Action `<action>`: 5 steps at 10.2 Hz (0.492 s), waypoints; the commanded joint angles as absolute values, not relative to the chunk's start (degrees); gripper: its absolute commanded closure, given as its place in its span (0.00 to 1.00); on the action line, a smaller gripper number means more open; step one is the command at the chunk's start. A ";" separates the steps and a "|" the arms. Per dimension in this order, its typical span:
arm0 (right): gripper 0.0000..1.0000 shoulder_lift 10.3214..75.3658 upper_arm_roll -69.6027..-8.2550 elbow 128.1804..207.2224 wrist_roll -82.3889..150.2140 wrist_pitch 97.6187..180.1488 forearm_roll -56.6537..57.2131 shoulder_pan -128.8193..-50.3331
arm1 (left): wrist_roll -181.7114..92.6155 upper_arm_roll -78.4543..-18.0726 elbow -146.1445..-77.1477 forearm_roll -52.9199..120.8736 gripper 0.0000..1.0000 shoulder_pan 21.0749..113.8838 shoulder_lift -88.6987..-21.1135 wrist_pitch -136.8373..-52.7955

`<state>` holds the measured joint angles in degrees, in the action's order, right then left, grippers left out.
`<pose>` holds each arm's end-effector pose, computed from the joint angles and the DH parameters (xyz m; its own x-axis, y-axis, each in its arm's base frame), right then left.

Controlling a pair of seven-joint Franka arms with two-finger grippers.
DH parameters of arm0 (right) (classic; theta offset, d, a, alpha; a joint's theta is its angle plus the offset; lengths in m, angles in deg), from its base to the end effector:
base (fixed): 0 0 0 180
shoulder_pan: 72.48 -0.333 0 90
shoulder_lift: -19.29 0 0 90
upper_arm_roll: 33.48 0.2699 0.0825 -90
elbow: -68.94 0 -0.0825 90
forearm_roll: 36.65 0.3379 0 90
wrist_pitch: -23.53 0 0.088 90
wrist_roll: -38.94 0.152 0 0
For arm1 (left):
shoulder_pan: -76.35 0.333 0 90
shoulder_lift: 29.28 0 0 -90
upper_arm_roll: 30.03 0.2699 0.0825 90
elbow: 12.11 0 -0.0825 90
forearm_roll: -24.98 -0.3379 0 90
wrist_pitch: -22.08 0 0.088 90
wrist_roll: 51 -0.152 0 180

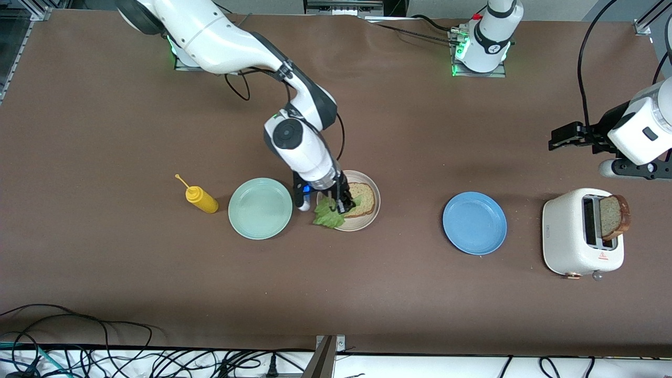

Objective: Make sandwich on beige plate with both arms
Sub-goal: 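Carry the lettuce over the beige plate and lower it onto the bread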

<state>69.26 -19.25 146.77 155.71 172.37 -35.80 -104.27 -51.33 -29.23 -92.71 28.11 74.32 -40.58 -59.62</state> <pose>0.5238 0.4889 0.2046 0.2290 -0.9112 -0.3425 -0.9599 -0.1528 -0.2352 0.5336 -0.0209 0.4878 0.9837 -0.0345 -0.1766 -0.0256 -0.9983 0.0529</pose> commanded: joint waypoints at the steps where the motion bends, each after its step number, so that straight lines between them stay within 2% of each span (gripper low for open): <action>1: 0.00 70.97 -19.33 144.18 157.51 172.24 -37.54 -105.35 | -51.00 -29.23 -90.86 26.83 0.00 74.51 -41.85 -58.86; 2: 0.00 70.45 -19.33 144.18 157.42 171.54 -37.88 -105.26 | -51.00 -29.06 -90.86 26.74 0.00 74.59 -41.85 -58.95; 5: 0.00 65.72 -20.38 143.74 156.28 160.05 -41.38 -104.48 | -51.00 -29.06 -90.86 24.91 0.00 74.60 -41.85 -59.21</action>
<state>68.87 -19.92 144.23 156.06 165.24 -38.94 -104.97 -51.33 -28.90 -92.69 27.22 74.59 -41.08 -59.71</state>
